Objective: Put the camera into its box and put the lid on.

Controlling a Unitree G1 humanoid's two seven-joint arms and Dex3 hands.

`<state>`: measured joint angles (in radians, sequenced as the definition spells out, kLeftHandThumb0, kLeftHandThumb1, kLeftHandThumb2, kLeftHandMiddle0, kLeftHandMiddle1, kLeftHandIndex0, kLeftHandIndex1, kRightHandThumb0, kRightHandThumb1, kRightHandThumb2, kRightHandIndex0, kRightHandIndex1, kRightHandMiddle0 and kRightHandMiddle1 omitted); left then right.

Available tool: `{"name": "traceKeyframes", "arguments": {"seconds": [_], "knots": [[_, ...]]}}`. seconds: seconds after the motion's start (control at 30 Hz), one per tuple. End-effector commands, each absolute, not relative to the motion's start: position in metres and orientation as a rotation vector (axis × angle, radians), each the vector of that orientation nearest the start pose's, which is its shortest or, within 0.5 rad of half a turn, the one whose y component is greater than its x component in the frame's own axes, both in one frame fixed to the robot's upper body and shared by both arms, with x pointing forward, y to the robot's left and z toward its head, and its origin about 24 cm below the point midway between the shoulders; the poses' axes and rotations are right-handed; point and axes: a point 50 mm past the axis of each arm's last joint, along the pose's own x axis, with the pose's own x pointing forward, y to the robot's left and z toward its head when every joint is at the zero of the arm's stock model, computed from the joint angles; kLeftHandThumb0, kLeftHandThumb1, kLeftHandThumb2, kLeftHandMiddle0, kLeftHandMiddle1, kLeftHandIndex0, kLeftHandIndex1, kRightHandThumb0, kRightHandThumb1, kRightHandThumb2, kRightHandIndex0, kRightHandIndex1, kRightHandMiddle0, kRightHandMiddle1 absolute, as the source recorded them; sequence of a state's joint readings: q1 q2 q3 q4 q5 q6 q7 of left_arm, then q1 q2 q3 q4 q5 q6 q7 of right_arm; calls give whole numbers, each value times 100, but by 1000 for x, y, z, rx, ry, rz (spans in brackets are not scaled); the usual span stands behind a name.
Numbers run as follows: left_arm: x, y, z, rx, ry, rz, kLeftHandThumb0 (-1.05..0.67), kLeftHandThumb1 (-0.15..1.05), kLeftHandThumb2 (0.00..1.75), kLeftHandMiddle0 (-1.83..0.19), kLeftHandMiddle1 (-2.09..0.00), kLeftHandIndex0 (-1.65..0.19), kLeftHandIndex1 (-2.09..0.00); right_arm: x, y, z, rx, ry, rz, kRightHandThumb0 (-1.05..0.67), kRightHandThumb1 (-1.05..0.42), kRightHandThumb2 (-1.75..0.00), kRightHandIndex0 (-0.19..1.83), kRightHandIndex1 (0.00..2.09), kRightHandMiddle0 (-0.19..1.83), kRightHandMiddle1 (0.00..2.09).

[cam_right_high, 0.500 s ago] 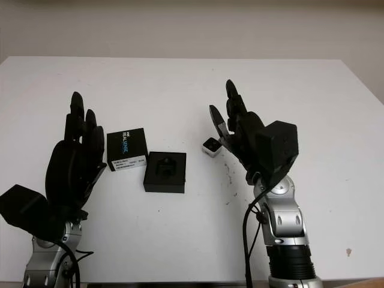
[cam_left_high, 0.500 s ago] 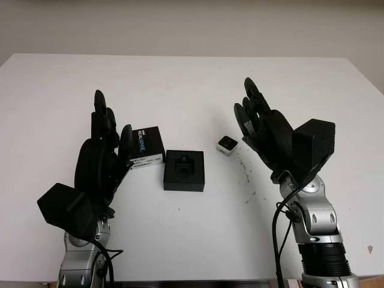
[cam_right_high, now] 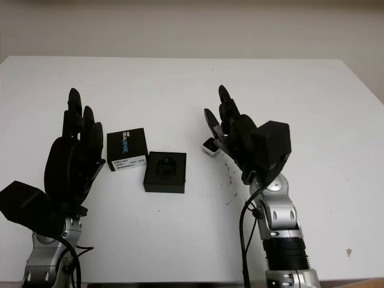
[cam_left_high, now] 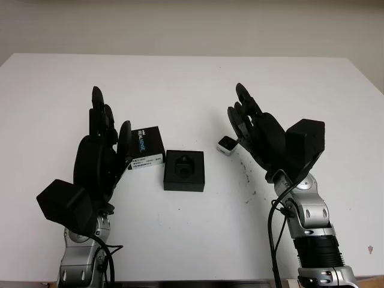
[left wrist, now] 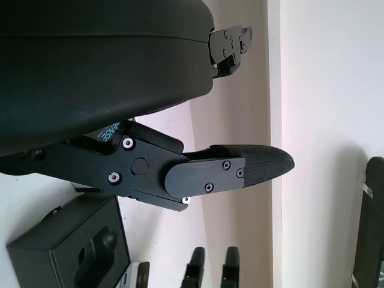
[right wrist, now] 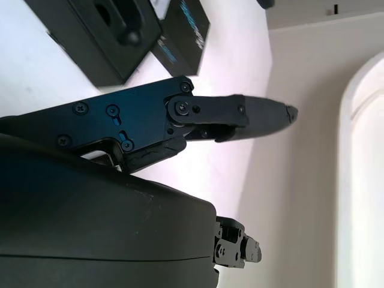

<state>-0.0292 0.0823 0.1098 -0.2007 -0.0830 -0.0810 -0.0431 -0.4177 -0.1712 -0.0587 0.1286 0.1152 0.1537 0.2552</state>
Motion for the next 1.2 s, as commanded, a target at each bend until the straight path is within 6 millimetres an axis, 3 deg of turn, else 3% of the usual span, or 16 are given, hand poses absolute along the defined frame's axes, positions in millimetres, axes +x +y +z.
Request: {"name": "traceKeyframes", "arguments": {"seconds": [0.0,0.17,0.3,0.47,0.73,1.17], "knots": [[255,185,108,24,-336,36,-70,105,49,19,-1,19,-3,335,-169,142,-136,-208,297,-58,-101,-11,3,14,2,13],[256,185,108,29,-344,22,-71,105,51,19,0,19,0,352,-194,172,-425,-284,352,-42,-89,-4,12,18,12,21],[255,187,108,23,-352,33,-70,105,51,19,-1,19,-1,362,-204,193,-788,-308,395,-40,-76,-5,27,28,-2,75],[255,189,108,21,-348,42,-71,105,49,19,-2,19,-3,365,-204,202,-1079,-302,459,-36,-71,-5,33,28,17,55],[258,195,114,74,-338,18,-71,105,51,19,0,19,0,364,-197,201,-1356,-238,579,-34,-73,-5,35,14,36,15],[261,194,112,73,-326,2,-72,105,50,19,0,19,0,365,-185,177,-1464,-311,656,-30,-76,-6,44,13,46,8]]}}
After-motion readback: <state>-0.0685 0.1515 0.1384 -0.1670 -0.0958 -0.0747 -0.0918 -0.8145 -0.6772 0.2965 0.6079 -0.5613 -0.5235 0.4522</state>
